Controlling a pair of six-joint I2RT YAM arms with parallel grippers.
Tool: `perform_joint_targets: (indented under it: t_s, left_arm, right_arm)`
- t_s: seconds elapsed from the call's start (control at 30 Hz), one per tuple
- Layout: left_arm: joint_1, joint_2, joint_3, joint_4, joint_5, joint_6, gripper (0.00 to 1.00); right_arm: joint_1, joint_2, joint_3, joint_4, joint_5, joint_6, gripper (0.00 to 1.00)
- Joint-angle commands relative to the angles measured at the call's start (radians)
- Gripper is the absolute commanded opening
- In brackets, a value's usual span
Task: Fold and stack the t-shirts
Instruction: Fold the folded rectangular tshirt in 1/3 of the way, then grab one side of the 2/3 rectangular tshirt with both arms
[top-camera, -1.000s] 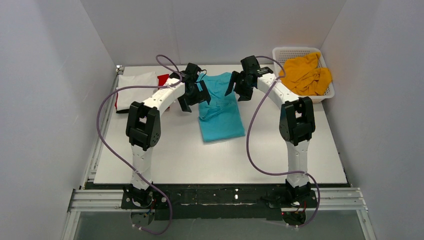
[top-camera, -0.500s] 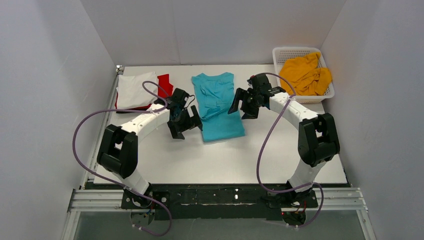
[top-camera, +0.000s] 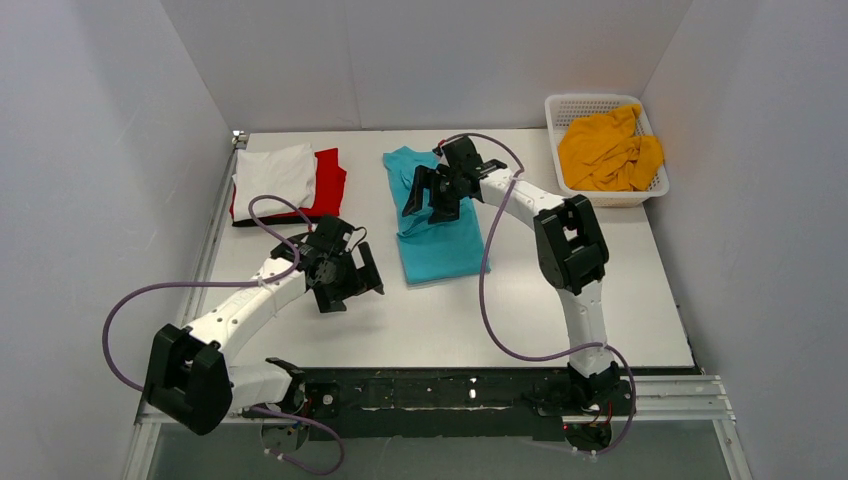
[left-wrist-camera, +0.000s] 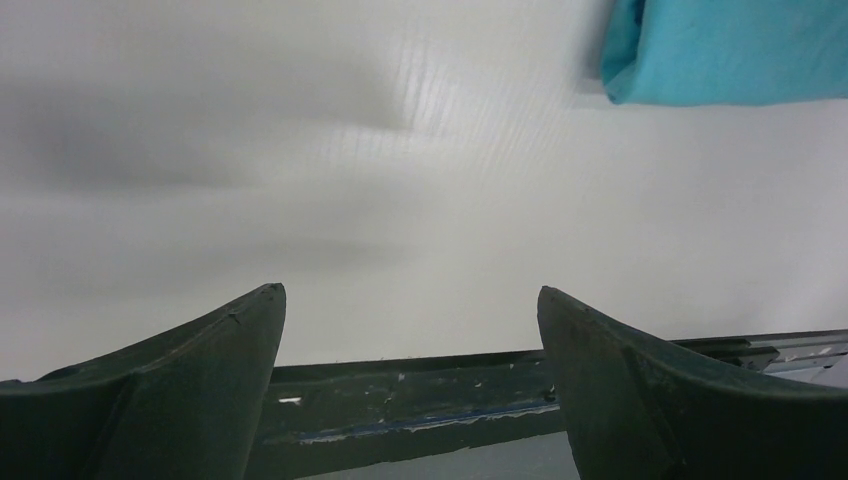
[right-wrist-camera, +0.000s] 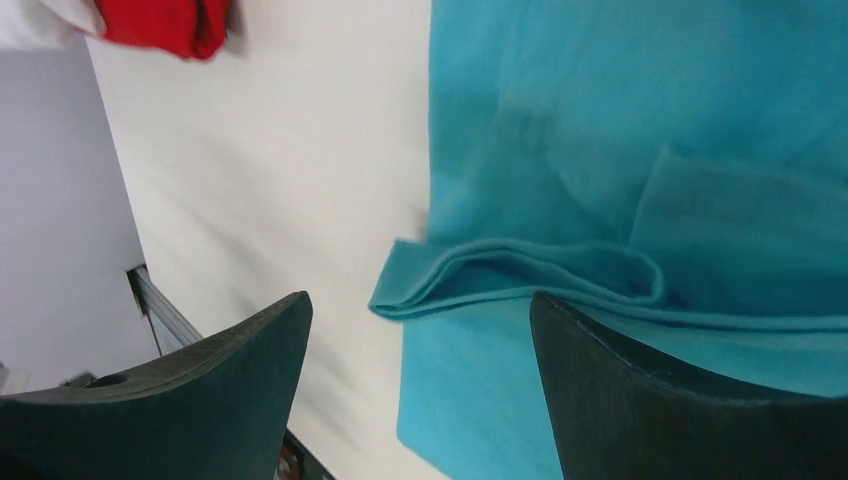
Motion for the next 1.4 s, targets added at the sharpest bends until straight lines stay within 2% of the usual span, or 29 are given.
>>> perform_joint_targets:
  t_s: [0.0, 0.17, 0.27, 0.37, 0.53, 0.63, 0.83, 1.07, 1.2, 1.23, 1.37]
  left_arm:
    - [0.0, -0.069, -0.04, -0.147, -0.065, 0.002, 0.98]
    - [0.0, -0.088, -0.043, -0.166, -0.054, 0.002, 0.98]
    - [0.0, -0.082, -0.045, -0.142, -0.048, 0.004, 0.98]
    - [0.0, -0.031, -0.026, -0.091, -0.002, -0.001, 0.98]
    - [-0.005, 0.119, 0.016, 0.058, 0.078, -0.051, 0.98]
    - [-0.019, 0.216, 0.049, 0.145, 0.073, -0.078, 0.98]
    - [-0.067, 0.373, 0.084, 0.318, -0.003, -0.132, 0.98]
    - [-0.121, 0.445, 0.053, 0.388, -0.056, -0.185, 0.74]
    - [-0.136, 0.454, 0.01, 0.414, -0.085, -0.224, 0.49]
    - [-0.142, 0.452, -0.006, 0.42, -0.097, -0.234, 0.46]
    - [-0.171, 0.438, -0.05, 0.434, -0.158, -0.255, 0.45]
  right_arm:
    - [-0.014, 0.108, 0.205, 0.008, 0.07, 0.01, 0.88]
    - [-0.029, 0.208, 0.442, -0.084, 0.101, -0.004, 0.89]
    - [-0.036, 0.146, 0.454, -0.129, 0.148, -0.069, 0.89]
    - [-0.047, -0.029, 0.275, -0.123, 0.267, -0.104, 0.91]
    - [-0.056, -0.456, -0.273, 0.021, 0.528, -0.071, 0.91]
    - [-0.065, -0.666, -0.517, 0.079, 0.646, -0.024, 0.92]
    - [-0.112, -0.867, -0.736, 0.06, 0.633, 0.032, 0.91]
    - [-0.118, -0.933, -0.847, 0.083, 0.647, 0.078, 0.88]
    - [-0.12, -0.917, -0.854, 0.074, 0.64, 0.097, 0.87]
    - [-0.12, -0.906, -0.849, 0.066, 0.643, 0.1, 0.87]
    - [-0.121, -0.885, -0.839, 0.052, 0.64, 0.108, 0.86]
